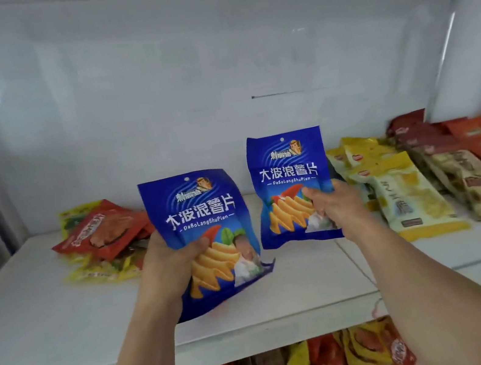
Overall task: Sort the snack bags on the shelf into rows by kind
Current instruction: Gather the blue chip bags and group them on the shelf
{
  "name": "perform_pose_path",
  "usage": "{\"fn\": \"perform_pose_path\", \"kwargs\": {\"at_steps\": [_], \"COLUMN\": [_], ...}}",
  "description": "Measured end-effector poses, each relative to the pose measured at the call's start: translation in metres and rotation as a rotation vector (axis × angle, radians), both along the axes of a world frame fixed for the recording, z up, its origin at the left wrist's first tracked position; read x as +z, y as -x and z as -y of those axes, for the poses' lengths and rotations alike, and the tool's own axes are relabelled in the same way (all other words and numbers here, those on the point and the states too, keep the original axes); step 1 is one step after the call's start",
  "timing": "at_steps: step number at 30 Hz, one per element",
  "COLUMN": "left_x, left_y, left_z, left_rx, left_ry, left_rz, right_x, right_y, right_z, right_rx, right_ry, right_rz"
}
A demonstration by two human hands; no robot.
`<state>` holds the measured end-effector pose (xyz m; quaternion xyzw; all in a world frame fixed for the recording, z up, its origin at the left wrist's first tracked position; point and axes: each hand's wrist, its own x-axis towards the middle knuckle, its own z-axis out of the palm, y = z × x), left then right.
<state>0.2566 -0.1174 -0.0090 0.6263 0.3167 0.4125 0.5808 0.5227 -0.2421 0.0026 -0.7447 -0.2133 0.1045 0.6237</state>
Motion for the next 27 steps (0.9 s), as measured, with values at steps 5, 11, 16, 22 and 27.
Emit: {"fn": "perform_pose_path", "kwargs": {"at_steps": [5, 11, 16, 22, 27], "left_x": [-0.007, -0.02, -0.023, -0.031, -0.05], "left_y": [-0.056, -0.093, -0.111, -0.143, -0.179], "left_z": [0.045, 0.077, 0.09, 0.094, 0.092], "left_rx": [-0.078, -0.074, -0.049, -0.108, -0.08], "left_ry": [-0.04, -0.048, -0.026, -0.027, -0.061], "left_rz": [-0.084, -0.19, -0.19, -0.19, -0.244], "right_x": [-0.019, -0.048, -0.056, -0.054, -0.044], "right_y": [-0.052, -0.085, -0.1, -0.102, -0.098], "right_z": [0.037, 0.038, 0.024, 0.022, 0.032], "right_rx": [0.053, 0.102, 0.164, 0.12, 0.227], "right_ry": [0.072, 0.108, 0.028, -0.016, -0.079], "right_rz": [0.0, -0.012, -0.094, -0.093, -0.111]}}
